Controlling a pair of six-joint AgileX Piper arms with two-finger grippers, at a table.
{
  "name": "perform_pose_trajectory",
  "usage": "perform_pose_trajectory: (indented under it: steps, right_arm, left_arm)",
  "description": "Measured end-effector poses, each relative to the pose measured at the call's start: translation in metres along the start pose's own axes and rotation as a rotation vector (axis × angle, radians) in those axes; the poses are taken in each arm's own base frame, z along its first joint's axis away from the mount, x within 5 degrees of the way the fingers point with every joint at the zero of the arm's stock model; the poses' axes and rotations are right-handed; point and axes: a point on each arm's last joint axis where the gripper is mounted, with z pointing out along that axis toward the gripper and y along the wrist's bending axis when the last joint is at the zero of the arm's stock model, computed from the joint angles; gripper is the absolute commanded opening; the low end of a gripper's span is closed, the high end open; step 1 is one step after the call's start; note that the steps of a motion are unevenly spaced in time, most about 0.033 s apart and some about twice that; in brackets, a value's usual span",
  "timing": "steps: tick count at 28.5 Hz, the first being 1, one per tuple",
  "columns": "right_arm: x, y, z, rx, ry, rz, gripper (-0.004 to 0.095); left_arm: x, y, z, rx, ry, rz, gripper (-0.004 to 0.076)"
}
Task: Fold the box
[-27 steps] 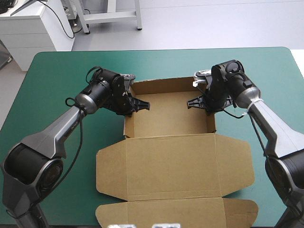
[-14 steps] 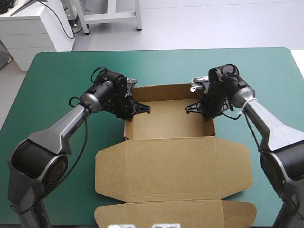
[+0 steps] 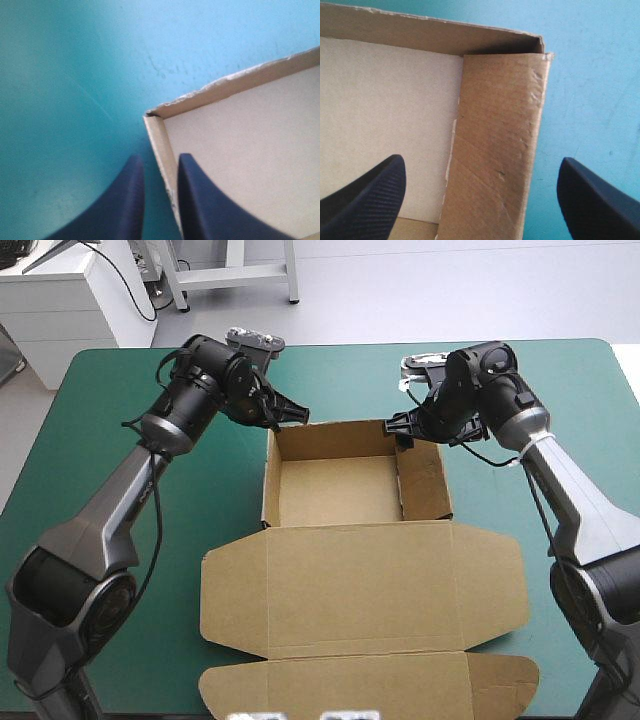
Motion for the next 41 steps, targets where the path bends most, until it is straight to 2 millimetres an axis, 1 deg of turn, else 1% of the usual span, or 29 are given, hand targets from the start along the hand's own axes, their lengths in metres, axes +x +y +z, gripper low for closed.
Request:
perform_pose_trajectory:
  steps: [1,2,3,4,7,11,15,20,22,24,25,27,30,31,32,38,40,41]
  right_arm:
    - [0.001,0.000,-0.004,-0.004,-0.006,0.010,0.0767]
    - [0.004,0.000,-0.008,-0.007,-0.007,0.018,0.0767]
    - [0.007,-0.001,-0.010,-0.006,-0.005,0.021,0.0767]
    - [0.012,-0.002,-0.012,0.001,0.003,0.023,0.0767]
    - [0.019,-0.006,-0.006,0.032,0.032,0.026,0.0767]
    - [0.024,-0.007,0.008,0.039,0.080,0.028,0.0767]
    - [0.023,-0.007,0.025,0.042,0.120,0.029,0.0767]
    - [0.023,-0.007,0.046,0.050,0.166,0.021,0.0767]
    - [0.024,-0.008,0.054,0.052,0.187,0.014,0.0756]
    - [0.027,-0.008,0.063,0.054,0.215,0.013,0.0685]
    - [0.029,-0.009,0.068,0.056,0.229,0.009,0.0619]
    - [0.031,-0.009,0.075,0.058,0.251,-0.003,0.0435]
    - [0.032,-0.010,0.077,0.058,0.258,-0.017,0.0046]
    - [0.032,-0.010,0.077,0.058,0.258,-0.019,-0.0021]
    - [0.032,-0.010,0.077,0.059,0.258,-0.021,-0.0007]
    - [0.030,-0.016,0.076,0.095,0.239,-0.034,-0.0021]
    - [0.027,-0.023,0.070,0.114,0.222,-0.045,-0.0021]
    - [0.025,-0.031,0.066,0.121,0.211,-0.038,-0.0021]
  left_arm:
    - [0.000,0.003,-0.013,-0.006,-0.027,0.012,-0.0001]
    - [0.002,0.006,-0.034,-0.009,-0.065,0.023,-0.0008]
    - [0.006,0.008,-0.045,-0.009,-0.080,0.032,-0.0008]
    - [0.016,0.013,-0.069,-0.007,-0.108,0.040,-0.0008]
    - [0.040,0.019,-0.091,-0.007,-0.106,0.044,-0.0008]
    - [0.086,0.030,-0.119,-0.009,-0.097,0.050,-0.0008]
    - [0.131,0.038,-0.133,-0.012,-0.078,0.055,-0.0008]
    - [0.180,0.049,-0.139,-0.037,-0.063,0.058,-0.0008]
    - [0.194,0.052,-0.140,-0.046,-0.071,0.049,-0.0008]
    - [0.211,0.054,-0.138,-0.047,-0.085,0.037,-0.0008]
    - [0.219,0.055,-0.137,-0.045,-0.098,0.029,-0.0008]
    - [0.235,0.057,-0.131,-0.041,-0.113,0.025,-0.0008]
    - [0.257,0.060,-0.125,-0.049,-0.161,0.031,-0.0008]
    - [0.265,0.062,-0.124,-0.052,-0.178,0.032,-0.0008]
    - [0.273,0.063,-0.123,-0.054,-0.195,0.035,-0.0008]
    - [0.313,0.068,-0.117,-0.044,-0.263,0.032,-0.0008]
    - [0.324,0.070,-0.116,-0.042,-0.282,0.025,-0.0008]
    - [0.329,0.070,-0.116,-0.039,-0.294,0.018,-0.0008]
